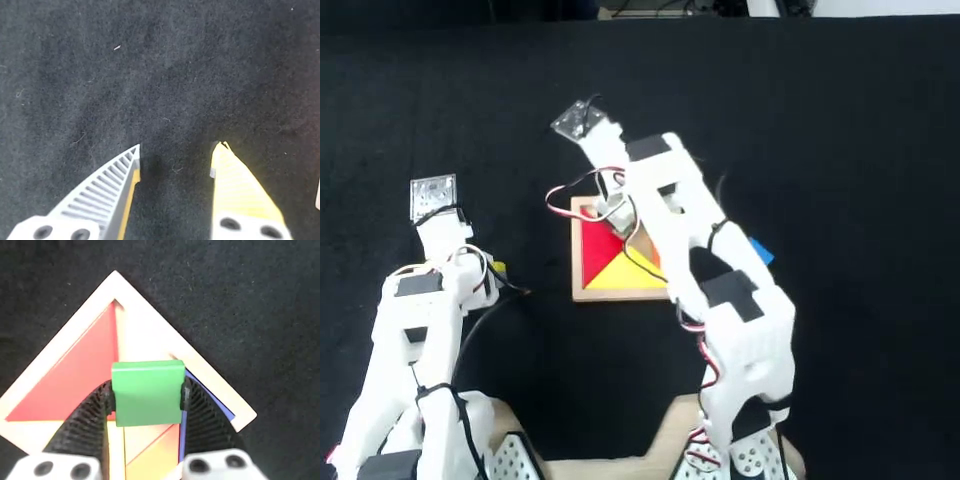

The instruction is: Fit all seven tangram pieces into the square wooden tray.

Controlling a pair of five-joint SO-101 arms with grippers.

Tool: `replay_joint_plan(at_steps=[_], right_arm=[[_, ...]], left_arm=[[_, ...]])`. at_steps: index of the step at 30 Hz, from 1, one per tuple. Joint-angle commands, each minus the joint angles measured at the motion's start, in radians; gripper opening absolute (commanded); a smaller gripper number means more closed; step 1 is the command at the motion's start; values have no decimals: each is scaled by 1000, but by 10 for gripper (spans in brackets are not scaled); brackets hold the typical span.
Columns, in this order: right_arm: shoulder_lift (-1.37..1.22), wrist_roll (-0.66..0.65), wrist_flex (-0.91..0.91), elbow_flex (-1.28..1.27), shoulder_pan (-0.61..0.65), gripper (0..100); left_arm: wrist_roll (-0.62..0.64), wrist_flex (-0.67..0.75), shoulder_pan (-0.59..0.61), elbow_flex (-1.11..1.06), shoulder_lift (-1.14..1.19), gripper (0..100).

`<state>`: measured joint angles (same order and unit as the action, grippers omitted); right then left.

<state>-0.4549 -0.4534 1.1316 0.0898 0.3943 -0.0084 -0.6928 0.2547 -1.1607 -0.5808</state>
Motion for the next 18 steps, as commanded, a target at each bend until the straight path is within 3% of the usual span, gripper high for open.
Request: replay_joint_plan(at_steps=[1,12,18], right_arm=[[8,-15,-12,35,5,11],[8,-8,43,30,3,15],[8,26,48,35,-17,154]], left_arm=[[9,14,1,8,2,230],[9,14,-1,8,2,230],[9,14,-1,8,2,230]])
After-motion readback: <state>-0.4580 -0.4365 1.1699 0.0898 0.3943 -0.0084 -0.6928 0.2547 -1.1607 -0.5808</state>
